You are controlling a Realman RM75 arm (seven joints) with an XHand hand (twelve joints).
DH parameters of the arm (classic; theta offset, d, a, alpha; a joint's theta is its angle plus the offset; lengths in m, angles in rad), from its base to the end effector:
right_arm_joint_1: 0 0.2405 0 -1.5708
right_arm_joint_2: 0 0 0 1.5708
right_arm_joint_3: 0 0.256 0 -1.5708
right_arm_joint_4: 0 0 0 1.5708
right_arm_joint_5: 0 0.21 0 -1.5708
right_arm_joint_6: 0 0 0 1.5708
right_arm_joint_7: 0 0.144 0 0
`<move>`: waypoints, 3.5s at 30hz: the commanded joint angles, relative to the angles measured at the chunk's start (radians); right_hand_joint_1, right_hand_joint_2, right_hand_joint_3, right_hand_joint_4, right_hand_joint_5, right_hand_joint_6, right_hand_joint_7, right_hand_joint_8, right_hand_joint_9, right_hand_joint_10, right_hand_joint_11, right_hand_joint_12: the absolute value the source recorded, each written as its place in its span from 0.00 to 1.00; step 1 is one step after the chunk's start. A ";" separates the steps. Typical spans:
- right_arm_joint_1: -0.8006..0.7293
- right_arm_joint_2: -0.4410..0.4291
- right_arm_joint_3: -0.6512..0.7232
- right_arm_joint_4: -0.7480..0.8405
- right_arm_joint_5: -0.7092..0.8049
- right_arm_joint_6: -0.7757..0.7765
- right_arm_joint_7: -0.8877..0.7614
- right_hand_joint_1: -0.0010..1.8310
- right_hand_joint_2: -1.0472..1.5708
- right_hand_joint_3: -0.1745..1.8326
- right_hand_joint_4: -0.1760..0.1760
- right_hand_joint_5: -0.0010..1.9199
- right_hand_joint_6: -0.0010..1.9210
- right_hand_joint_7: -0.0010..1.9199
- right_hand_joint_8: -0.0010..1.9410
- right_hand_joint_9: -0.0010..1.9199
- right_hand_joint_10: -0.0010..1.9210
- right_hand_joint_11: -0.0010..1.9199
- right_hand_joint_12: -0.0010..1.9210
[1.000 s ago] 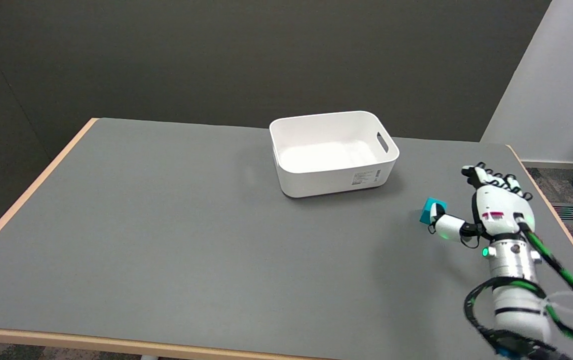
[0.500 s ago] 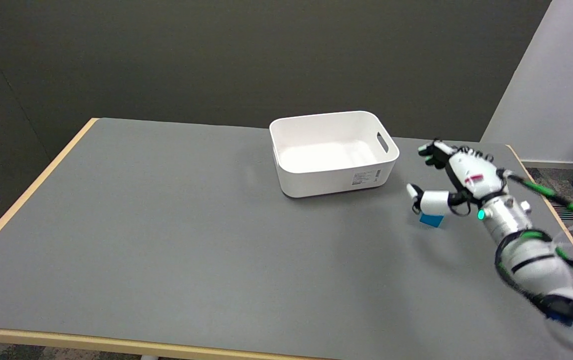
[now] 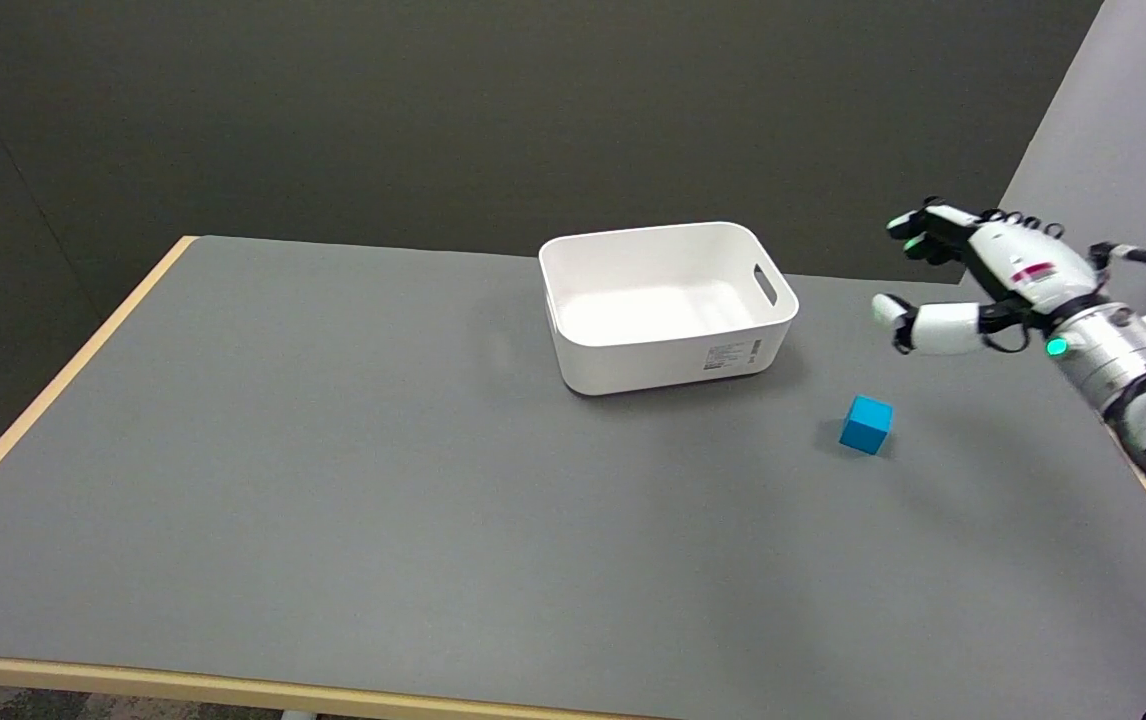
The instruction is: Pick up blue wooden cube.
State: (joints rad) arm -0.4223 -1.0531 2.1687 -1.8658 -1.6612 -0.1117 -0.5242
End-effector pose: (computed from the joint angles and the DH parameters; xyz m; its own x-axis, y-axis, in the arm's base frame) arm -0.1609 -0.2441 0.4711 0.9556 0.1396 0.2595 -0.2853 0.2184 0.9332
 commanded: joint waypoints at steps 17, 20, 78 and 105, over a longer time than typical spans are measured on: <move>-0.094 -0.074 0.275 -0.042 -0.083 -0.588 0.038 0.31 0.62 0.53 0.55 0.17 0.32 0.26 0.29 0.19 0.48 0.08 0.68; -0.070 -0.079 0.252 -0.035 -0.109 -0.593 0.039 0.31 0.62 0.53 0.55 0.17 0.32 0.26 0.29 0.19 0.48 0.08 0.68; 0.171 -0.124 0.102 0.150 -0.478 -0.537 0.109 0.32 0.63 0.52 0.36 0.16 0.31 0.27 0.31 0.19 0.49 0.09 0.70; 0.171 -0.124 0.006 0.230 -0.474 -0.391 0.102 0.46 0.66 0.54 0.37 0.24 0.50 0.32 0.60 0.30 0.62 0.15 0.77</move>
State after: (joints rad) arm -0.2497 -1.1780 2.2295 -1.6689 -2.1421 -0.5904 -0.4175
